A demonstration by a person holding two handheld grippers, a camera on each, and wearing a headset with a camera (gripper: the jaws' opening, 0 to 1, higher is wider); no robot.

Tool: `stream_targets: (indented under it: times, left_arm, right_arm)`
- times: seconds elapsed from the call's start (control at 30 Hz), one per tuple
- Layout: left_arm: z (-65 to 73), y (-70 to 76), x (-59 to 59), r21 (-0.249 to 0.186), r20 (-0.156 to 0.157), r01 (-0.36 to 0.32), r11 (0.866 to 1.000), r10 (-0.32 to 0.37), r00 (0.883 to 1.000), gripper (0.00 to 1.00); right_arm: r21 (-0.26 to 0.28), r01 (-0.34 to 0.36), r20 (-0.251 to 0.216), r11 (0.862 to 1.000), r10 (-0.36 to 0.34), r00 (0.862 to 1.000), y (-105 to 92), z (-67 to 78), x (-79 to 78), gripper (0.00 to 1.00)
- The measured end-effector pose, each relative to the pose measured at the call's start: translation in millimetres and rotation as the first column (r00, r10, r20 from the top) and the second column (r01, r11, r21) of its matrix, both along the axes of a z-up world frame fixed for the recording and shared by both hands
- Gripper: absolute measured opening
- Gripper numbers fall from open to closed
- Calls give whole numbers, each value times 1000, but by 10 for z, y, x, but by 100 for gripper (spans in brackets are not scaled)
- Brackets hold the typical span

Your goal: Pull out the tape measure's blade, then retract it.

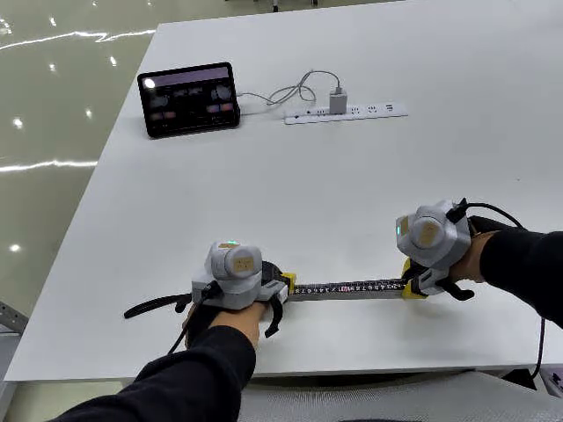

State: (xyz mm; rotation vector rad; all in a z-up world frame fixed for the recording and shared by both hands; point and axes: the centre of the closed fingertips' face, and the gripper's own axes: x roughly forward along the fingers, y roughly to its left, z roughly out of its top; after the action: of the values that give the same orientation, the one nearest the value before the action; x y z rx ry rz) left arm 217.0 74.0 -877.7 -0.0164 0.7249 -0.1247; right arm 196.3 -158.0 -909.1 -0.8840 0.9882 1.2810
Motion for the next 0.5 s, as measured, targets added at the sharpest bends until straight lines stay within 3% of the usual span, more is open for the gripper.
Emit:
stream_targets:
  times: [0.5]
  left_arm:
    - [2, -3, -8, 0, 0, 0, 1000, 0, 1000, 65]
  right_arm:
    - [10, -2, 3, 1000, 2, 1000, 76, 2, -2, 11]
